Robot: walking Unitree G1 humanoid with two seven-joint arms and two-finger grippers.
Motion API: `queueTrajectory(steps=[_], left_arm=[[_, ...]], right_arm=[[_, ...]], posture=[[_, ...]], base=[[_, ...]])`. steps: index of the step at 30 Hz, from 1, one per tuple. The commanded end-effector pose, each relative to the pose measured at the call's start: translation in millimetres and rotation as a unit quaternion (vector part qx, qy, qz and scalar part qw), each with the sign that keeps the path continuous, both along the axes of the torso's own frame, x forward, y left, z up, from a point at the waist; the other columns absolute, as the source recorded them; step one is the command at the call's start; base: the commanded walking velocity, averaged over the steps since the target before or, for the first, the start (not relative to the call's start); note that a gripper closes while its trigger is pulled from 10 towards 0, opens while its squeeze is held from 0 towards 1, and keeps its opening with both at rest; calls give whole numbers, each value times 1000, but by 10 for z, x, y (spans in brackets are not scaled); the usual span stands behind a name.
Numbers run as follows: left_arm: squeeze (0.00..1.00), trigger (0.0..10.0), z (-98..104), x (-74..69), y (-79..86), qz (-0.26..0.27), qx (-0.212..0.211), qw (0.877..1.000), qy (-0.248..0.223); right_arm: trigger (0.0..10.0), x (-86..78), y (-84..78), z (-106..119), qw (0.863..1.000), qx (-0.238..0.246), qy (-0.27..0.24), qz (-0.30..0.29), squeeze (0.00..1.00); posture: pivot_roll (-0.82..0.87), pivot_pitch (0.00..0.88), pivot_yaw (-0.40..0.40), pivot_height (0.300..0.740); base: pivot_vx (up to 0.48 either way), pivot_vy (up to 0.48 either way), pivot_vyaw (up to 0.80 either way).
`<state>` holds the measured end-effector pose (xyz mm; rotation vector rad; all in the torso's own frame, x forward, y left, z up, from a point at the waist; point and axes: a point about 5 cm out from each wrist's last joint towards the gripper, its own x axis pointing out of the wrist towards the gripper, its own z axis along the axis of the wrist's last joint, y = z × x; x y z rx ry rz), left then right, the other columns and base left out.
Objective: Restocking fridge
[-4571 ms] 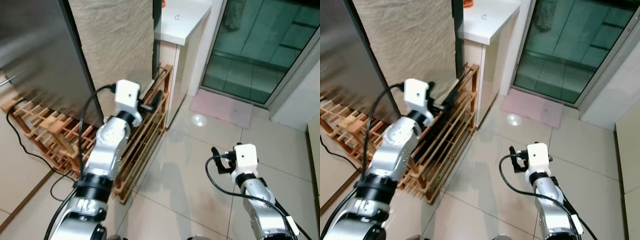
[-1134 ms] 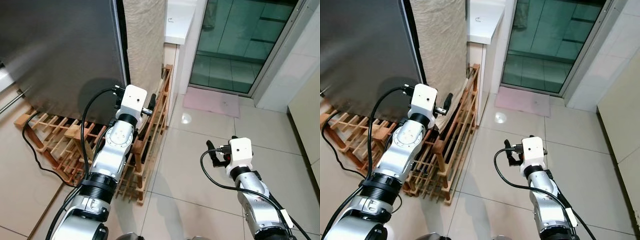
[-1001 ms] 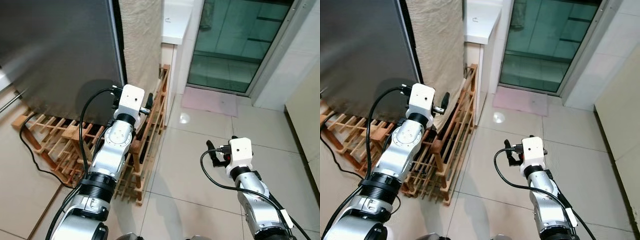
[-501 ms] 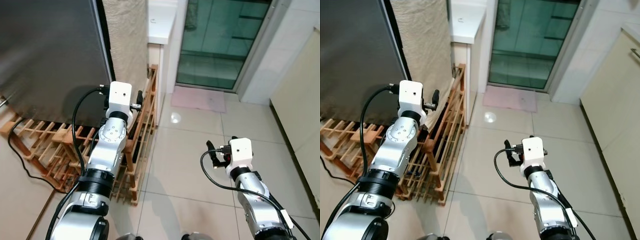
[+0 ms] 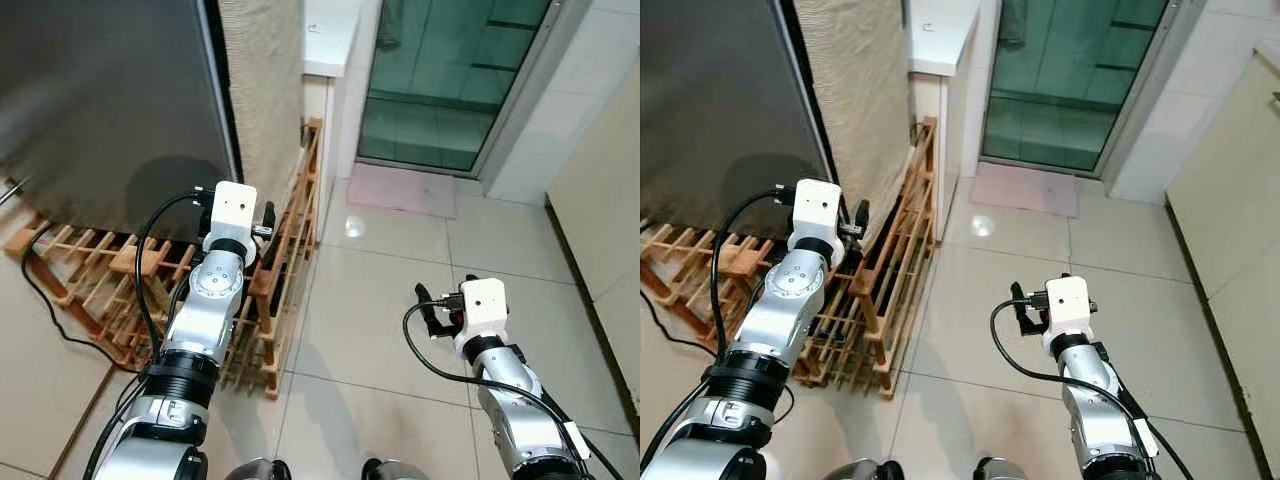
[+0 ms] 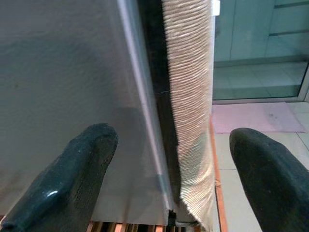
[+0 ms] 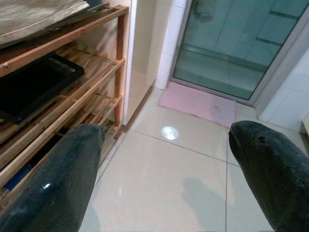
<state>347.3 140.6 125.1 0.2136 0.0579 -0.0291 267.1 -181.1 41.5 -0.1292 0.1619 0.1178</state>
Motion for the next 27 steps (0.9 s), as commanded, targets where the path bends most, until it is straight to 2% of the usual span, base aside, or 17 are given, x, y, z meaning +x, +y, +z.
queueTrajectory(steps=[1,5,6,12,17,23,26,27], left_arm=[[0,10000,59,12,-58,-9,0,1000,-9],[0,10000,128,14,-120,-31,-16,999,-23],[0,10000,164,-2,-173,-51,-28,998,-30],[0,10000,202,-43,-272,-88,-43,995,-33],[0,10000,177,-79,-259,-94,-38,994,-29],[0,10000,184,-75,-211,-72,-31,996,-34],[0,10000,182,-77,-285,-89,-36,995,-30],[0,10000,160,-110,-429,-126,-42,991,-18]], right_arm=[[10000,25,-17,26,1000,0,-3,-2,0],[10000,24,-28,29,1000,2,-5,-5,0],[10000,21,-27,36,1000,10,-9,-7,0],[10000,19,5,56,999,48,-12,-3,0],[10000,19,24,66,998,59,-13,2,0],[10000,19,36,62,998,58,-12,7,0],[10000,20,37,64,998,59,-12,8,0],[10000,23,40,67,998,60,-12,10,0]], posture=[[-86,11,-10,731],[-86,11,-7,731],[-86,11,-5,731],[-84,11,-3,731],[-82,11,-2,731],[-79,13,-4,731],[-79,13,-5,731],[-81,13,-5,731]], base=[[0,0,0],[0,0,0],[0,0,0],[0,0,0],[0,0,0],[0,0,0],[0,0,0],[0,0,0]])
